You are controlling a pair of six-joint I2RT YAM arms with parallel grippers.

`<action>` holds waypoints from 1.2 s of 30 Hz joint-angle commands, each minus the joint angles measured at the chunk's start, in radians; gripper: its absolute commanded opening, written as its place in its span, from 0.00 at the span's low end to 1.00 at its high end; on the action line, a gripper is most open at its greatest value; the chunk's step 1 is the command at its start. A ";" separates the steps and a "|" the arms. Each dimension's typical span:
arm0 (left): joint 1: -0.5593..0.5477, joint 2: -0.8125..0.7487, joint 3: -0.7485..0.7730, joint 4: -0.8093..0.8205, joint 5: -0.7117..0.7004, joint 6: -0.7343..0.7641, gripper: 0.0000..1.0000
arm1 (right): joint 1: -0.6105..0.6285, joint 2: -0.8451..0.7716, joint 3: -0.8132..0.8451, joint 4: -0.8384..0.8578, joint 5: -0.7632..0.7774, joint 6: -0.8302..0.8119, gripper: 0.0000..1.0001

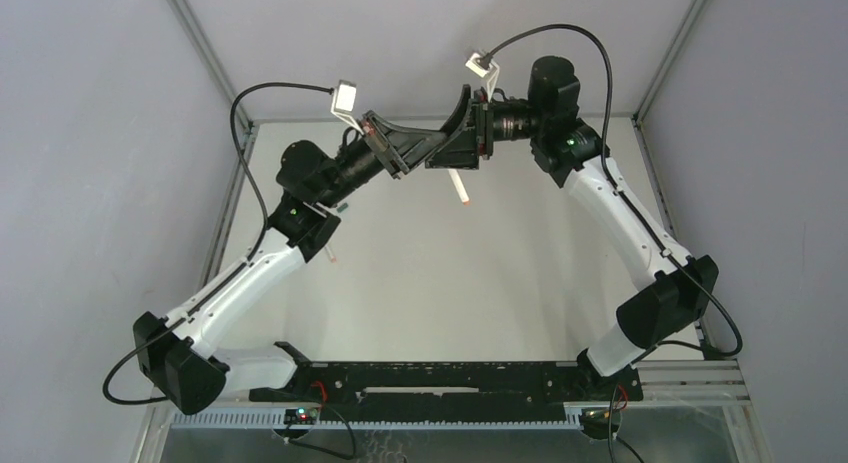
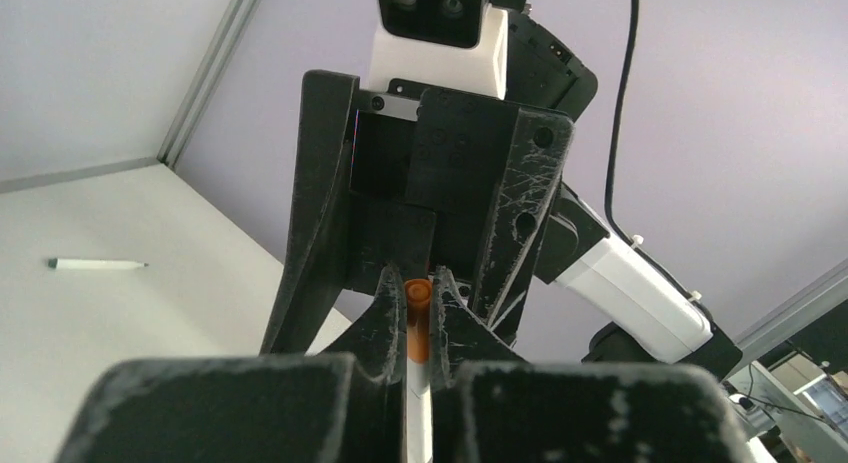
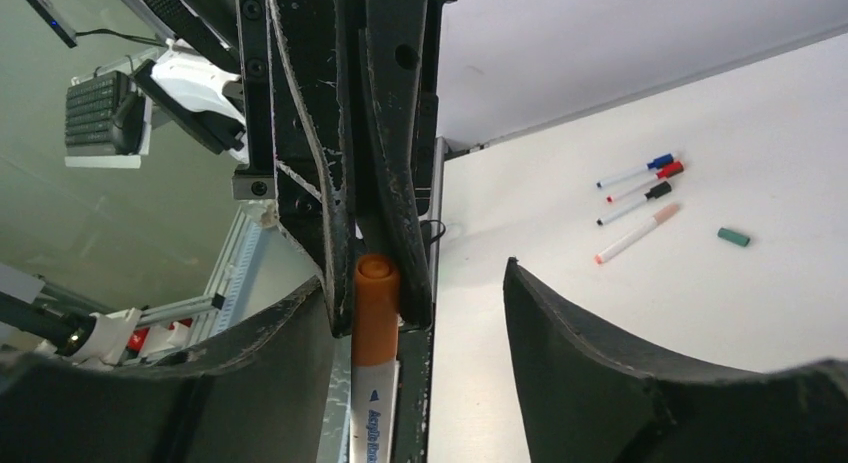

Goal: Insert the pens into the pen caps
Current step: Place the pen at the center of the board.

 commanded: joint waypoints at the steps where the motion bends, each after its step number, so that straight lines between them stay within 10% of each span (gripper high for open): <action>1: -0.003 0.031 -0.112 -0.132 0.127 -0.033 0.00 | 0.016 -0.079 -0.006 0.054 0.094 -0.034 0.69; 21: 0.186 -0.051 -0.443 0.043 0.045 -0.036 0.00 | -0.083 -0.191 -0.319 -0.328 0.086 -0.475 0.80; 36: 0.548 0.084 -0.434 -0.503 -0.269 0.277 0.00 | -0.204 -0.295 -0.507 -0.522 0.207 -0.721 0.80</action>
